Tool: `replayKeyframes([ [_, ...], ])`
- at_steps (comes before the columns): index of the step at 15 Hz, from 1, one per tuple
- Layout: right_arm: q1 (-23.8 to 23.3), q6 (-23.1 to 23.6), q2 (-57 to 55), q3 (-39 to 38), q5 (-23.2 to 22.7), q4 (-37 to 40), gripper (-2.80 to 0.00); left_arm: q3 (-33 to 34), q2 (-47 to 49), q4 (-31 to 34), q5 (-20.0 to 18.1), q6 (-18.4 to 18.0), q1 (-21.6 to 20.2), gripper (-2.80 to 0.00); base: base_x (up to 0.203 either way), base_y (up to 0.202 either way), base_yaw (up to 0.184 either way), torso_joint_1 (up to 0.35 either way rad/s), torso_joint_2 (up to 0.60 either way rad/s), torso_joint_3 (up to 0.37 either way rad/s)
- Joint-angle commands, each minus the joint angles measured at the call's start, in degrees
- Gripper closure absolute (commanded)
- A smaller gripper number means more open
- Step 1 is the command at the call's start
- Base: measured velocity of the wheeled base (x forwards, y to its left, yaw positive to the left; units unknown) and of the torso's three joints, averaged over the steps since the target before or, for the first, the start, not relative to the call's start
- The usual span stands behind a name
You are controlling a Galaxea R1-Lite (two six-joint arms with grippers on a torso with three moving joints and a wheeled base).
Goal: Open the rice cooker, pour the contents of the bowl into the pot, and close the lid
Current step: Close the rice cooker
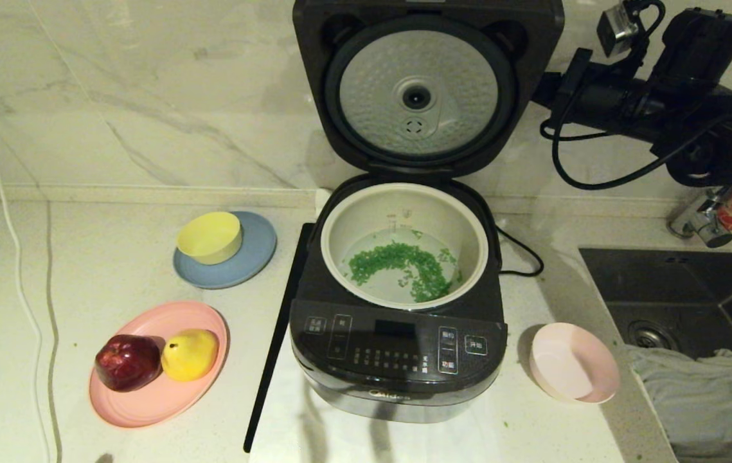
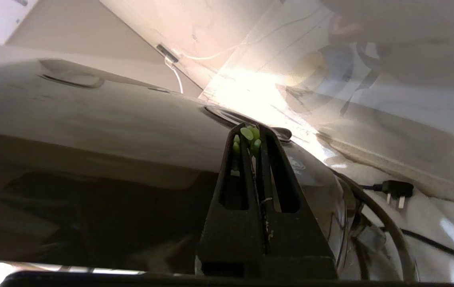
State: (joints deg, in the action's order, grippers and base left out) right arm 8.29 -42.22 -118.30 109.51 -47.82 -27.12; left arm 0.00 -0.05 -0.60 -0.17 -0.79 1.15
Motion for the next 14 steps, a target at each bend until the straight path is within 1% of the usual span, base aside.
replayKeyframes([
  [1, 0.46, -0.18, 4.03, -1.08, -0.41, 4.44, 0.0, 0.44, -0.04, -0.02, -0.01, 0.0, 0.0, 0.0, 0.0, 0.0, 0.0, 0.0, 0.0, 0.0],
  [5, 1.32, -0.16, 8.53, -2.1, -1.46, 15.92, 0.0, 0.44, -0.04, -0.02, -0.01, 0.0, 0.0, 0.0, 0.0, 0.0, 0.0, 0.0, 0.0, 0.0],
  [8, 2.64, -0.09, 11.48, -3.25, -5.89, 21.6, 0.0, 0.44, -0.04, -0.02, -0.01, 0.0, 0.0, 0.0, 0.0, 0.0, 0.0, 0.0, 0.0, 0.0],
  [11, 4.86, -0.15, 12.98, -4.53, -6.23, 25.43, 0.0, 0.44, -0.04, -0.02, -0.01, 0.0, 0.0, 0.0, 0.0, 0.0, 0.0, 0.0, 0.0, 0.0],
  [12, 6.12, -0.08, 13.23, -4.93, -6.16, 27.83, 0.0, 0.44, -0.04, -0.02, -0.01, 0.0, 0.0, 0.0, 0.0, 0.0, 0.0, 0.0, 0.0, 0.0],
  [14, 7.21, -0.06, 13.78, -5.35, -6.06, 33.5, 0.0, 0.44, -0.04, -0.02, -0.01, 0.0, 0.0, 0.0, 0.0, 0.0, 0.0, 0.0, 0.0, 0.0],
])
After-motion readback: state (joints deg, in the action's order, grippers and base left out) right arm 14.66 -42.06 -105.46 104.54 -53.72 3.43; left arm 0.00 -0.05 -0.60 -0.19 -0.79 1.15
